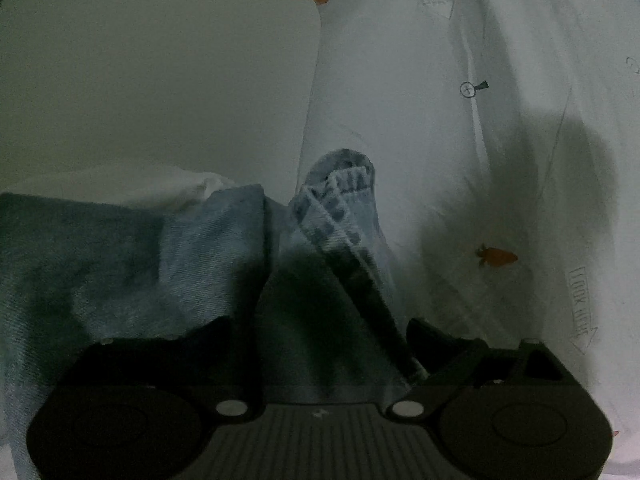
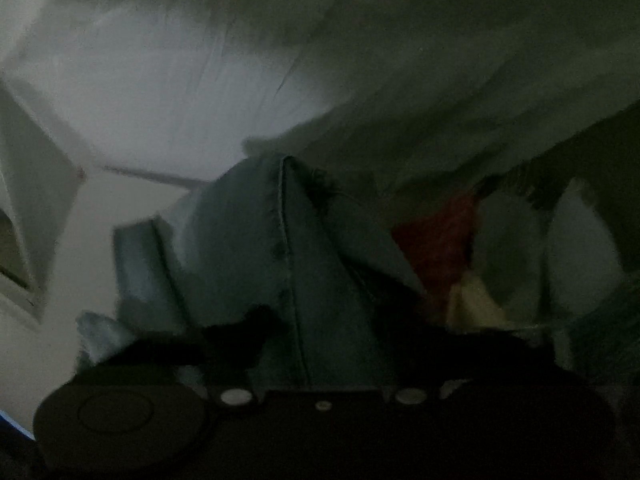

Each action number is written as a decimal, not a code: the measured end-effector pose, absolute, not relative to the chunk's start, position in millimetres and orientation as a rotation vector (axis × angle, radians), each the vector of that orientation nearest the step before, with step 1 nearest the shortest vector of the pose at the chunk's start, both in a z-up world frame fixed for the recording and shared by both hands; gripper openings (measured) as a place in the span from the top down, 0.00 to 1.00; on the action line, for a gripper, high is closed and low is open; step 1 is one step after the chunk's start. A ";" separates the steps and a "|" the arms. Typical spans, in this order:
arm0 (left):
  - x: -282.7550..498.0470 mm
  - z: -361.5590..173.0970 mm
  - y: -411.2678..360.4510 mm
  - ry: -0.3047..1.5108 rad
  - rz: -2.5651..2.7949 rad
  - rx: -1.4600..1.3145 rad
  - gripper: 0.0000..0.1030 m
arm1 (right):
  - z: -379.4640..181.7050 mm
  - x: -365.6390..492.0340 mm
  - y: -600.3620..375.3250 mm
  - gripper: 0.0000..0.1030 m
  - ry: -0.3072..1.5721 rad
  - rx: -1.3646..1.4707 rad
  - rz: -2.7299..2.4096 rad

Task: Fold clothes
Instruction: 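Pull the jeans out of the pile onto the table with both tools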

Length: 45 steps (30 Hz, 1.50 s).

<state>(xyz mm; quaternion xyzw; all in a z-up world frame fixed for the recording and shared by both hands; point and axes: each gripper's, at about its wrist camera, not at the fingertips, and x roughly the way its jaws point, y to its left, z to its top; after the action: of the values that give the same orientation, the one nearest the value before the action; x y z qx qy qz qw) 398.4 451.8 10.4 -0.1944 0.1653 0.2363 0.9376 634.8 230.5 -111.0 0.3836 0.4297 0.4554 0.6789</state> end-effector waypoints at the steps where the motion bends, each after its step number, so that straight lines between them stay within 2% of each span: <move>1: 396.1 11.3 451.7 0.329 0.478 -0.409 0.11 | -98.5 627.4 225.6 0.76 0.935 0.796 1.006; 5: 380.1 21.6 443.3 0.322 0.495 -0.444 0.15 | -39.3 583.4 197.6 0.85 0.751 0.553 0.961; 11: 331.6 50.6 396.0 0.270 0.479 -0.466 0.15 | 47.8 508.6 99.8 0.97 0.491 0.607 1.016; 15: 299.5 64.6 341.4 0.227 0.355 -0.510 0.15 | 119.6 433.2 9.9 0.97 0.220 0.624 1.039; 17: 287.4 65.0 304.9 0.212 0.280 -0.517 0.14 | 139.4 411.1 -54.4 0.97 0.158 0.657 0.956; 20: 287.1 54.9 247.0 0.247 0.184 -0.520 0.14 | 128.2 388.1 -158.6 0.97 0.173 0.728 0.847; 24: 292.3 22.8 174.2 0.381 0.064 -0.535 0.14 | 90.7 339.0 -288.4 0.97 0.228 0.607 0.548; 26: 293.9 -2.0 140.5 0.448 0.041 -0.529 0.14 | 55.4 315.0 -342.4 0.97 0.310 0.426 0.341; 29: 298.4 -44.5 105.7 0.591 0.075 -0.530 0.15 | -30.1 307.5 -394.9 0.96 0.566 0.065 0.029; 32: 295.4 -79.3 85.9 0.702 0.106 -0.529 0.15 | -81.5 282.3 -450.6 0.95 0.717 0.134 -0.044; 33: 292.4 -89.2 79.7 0.733 0.121 -0.519 0.15 | -86.5 271.1 -465.5 0.91 0.725 0.195 -0.037; 34: 288.4 -96.5 77.0 0.754 0.132 -0.512 0.15 | -88.7 261.9 -476.5 0.84 0.727 0.244 -0.024; 36: 284.3 -108.6 73.1 0.804 0.158 -0.514 0.14 | -88.8 249.7 -488.2 0.77 0.735 0.284 0.003; 45: 274.1 -151.0 84.4 0.951 0.257 -0.416 0.14 | -95.8 258.8 -443.4 0.59 0.765 0.370 0.090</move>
<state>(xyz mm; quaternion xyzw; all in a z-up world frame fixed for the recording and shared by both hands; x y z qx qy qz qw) 274.1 84.4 -151.0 -0.1981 0.4532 0.1225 0.8604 258.8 -443.4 -95.8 0.1794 0.3707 0.0438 0.9102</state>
